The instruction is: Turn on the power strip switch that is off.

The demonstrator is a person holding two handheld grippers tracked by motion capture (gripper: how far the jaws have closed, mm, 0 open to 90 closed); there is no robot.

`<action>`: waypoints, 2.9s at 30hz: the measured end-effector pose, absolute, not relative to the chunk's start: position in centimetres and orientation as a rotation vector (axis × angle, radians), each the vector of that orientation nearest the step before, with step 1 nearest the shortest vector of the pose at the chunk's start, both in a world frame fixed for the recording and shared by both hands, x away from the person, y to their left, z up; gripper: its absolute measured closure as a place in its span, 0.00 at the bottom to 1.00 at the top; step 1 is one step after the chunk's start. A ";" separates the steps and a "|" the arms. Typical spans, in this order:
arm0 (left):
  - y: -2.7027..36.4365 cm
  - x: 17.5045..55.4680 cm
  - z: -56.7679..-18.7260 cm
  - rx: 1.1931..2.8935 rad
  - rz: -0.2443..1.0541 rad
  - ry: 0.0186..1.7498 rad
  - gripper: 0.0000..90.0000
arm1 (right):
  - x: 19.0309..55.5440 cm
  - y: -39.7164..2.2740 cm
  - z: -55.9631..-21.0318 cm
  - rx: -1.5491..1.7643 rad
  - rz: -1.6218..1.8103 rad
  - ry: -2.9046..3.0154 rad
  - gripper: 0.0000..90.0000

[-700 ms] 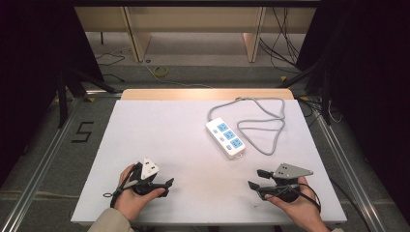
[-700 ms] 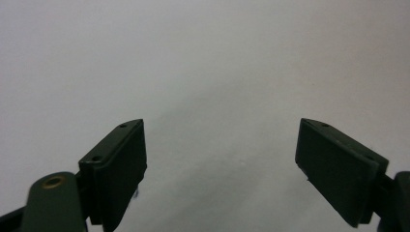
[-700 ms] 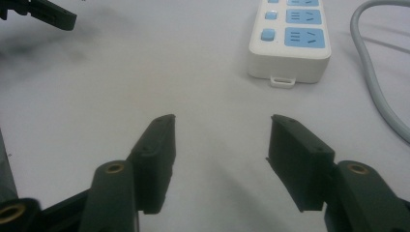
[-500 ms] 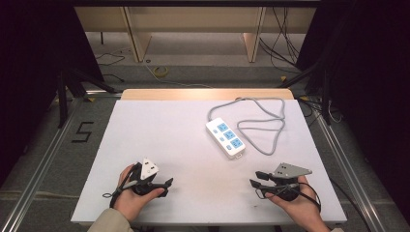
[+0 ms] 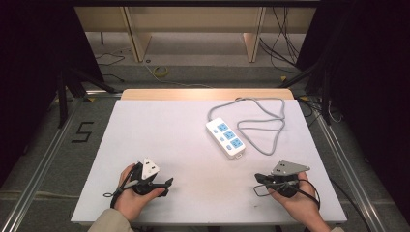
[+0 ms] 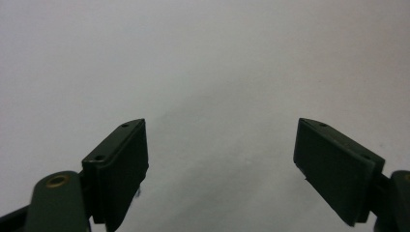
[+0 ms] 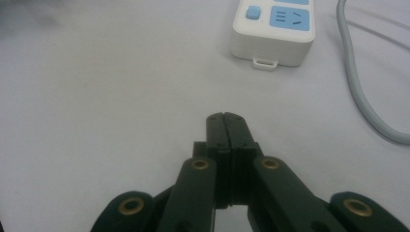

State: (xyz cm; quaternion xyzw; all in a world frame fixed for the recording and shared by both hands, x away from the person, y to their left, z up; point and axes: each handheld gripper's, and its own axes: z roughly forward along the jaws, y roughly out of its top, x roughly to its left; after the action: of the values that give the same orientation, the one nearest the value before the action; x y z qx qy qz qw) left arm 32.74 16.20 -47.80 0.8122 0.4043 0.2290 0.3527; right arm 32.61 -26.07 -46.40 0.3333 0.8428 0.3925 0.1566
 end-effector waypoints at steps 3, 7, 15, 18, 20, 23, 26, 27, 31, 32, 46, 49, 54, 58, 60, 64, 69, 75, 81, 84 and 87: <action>16.2 32.8 -47.8 2.100 0.596 1.043 0.22 | 32.8 -25.9 -46.2 0.968 1.109 2.427 1.00; 16.3 32.9 -47.7 2.102 0.597 1.047 0.22 | 33.0 -25.8 -46.2 0.974 1.084 2.450 1.00; 16.0 32.8 -47.8 2.112 0.605 1.037 0.22 | 33.3 -25.5 -45.7 1.000 1.069 2.454 1.00; 16.0 32.9 -47.8 2.112 0.604 1.037 0.22 | 33.5 -25.5 -45.6 1.019 1.055 2.458 1.00; 16.1 32.9 -47.8 2.115 0.606 1.039 0.22 | 33.6 -25.4 -45.5 1.031 1.053 2.461 1.00; 16.1 32.9 -47.8 2.110 0.609 1.044 0.22 | 33.9 -25.3 -45.3 1.042 1.050 2.461 1.00; 16.1 32.8 -47.7 2.113 0.611 1.042 0.22 | 34.0 -25.3 -45.2 1.049 1.049 2.458 1.00; 16.1 32.8 -47.7 2.108 0.613 1.043 0.22 | 34.1 -25.3 -45.1 1.056 1.050 2.455 1.00; 16.1 32.9 -47.8 2.106 0.612 1.042 0.22 | 34.3 -25.2 -45.0 1.062 1.048 2.454 1.00; 16.0 32.9 -47.8 2.106 0.612 1.041 0.22 | 34.3 -25.2 -44.9 1.061 1.044 2.455 1.00; 16.0 32.8 -47.7 2.102 0.626 1.036 0.22 | 35.0 -24.5 -44.6 1.062 1.025 2.459 1.00; 16.1 32.9 -47.7 2.103 0.624 1.036 0.22 | 35.2 -24.4 -44.5 1.067 1.016 2.461 1.00; 16.1 32.9 -47.8 2.112 0.624 1.032 0.22 | 35.4 -24.2 -44.4 1.069 1.011 2.467 1.00; 16.1 32.9 -47.7 2.105 0.630 1.037 0.22 | 35.6 -24.0 -44.2 1.083 1.002 2.471 1.00; 16.1 32.9 -47.8 2.102 0.632 1.037 0.22 | 35.6 -24.0 -44.2 1.085 0.999 2.472 1.00; 16.1 32.8 -47.7 2.103 0.633 1.036 0.22 | 35.8 -23.8 -44.1 1.092 0.994 2.483 1.00; 16.1 32.9 -47.8 2.103 0.630 1.040 0.22 | 36.0 -23.6 -44.0 1.105 0.989 2.490 1.00; 16.1 32.9 -47.8 2.105 0.630 1.040 0.22 | 36.3 -23.5 -43.9 1.111 0.981 2.498 1.00; 16.1 32.9 -47.7 2.104 0.631 1.040 0.22 | 36.4 -23.3 -43.8 1.112 0.976 2.494 1.00; 16.1 32.9 -47.7 2.104 0.632 1.039 0.22 | 36.5 -23.3 -43.7 1.113 0.972 2.497 1.00; 16.1 32.9 -47.7 2.101 0.633 1.039 0.22 | 36.6 -23.2 -43.6 1.113 0.972 2.497 1.00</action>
State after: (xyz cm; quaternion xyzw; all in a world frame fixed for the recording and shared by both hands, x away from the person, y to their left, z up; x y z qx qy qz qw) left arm 32.87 16.14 -47.75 0.8108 0.4011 0.2442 0.3494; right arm 36.62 -23.17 -43.59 0.3808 0.8544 0.3327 0.1196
